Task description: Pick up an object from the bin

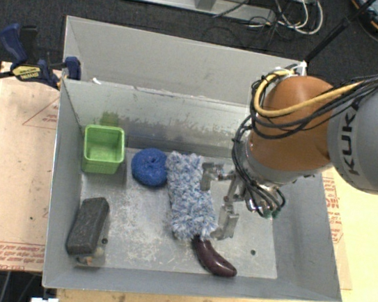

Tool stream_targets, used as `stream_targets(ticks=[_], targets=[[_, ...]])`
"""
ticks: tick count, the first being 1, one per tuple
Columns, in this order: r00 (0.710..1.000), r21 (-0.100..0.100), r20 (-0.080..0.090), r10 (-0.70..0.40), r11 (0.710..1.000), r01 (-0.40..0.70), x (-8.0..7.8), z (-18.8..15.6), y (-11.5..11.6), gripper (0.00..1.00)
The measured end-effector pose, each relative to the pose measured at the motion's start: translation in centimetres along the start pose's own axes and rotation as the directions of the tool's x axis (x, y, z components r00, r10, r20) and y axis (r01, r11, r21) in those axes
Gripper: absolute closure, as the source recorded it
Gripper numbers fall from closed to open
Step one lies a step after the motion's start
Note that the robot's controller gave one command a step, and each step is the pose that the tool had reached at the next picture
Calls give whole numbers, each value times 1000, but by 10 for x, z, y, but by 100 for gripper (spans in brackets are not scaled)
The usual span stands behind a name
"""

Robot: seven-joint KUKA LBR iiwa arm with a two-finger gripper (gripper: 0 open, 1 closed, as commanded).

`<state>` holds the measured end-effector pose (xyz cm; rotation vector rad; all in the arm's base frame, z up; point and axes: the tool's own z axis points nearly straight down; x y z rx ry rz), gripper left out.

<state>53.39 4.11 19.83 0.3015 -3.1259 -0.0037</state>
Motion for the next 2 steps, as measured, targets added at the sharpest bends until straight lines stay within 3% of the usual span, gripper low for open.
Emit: stream_targets(ticks=[1,2], targets=[[999,3,2,-50,999,50,-13,21,3,0],[959,3,5,-285,959,285,-23,44,6,0]])
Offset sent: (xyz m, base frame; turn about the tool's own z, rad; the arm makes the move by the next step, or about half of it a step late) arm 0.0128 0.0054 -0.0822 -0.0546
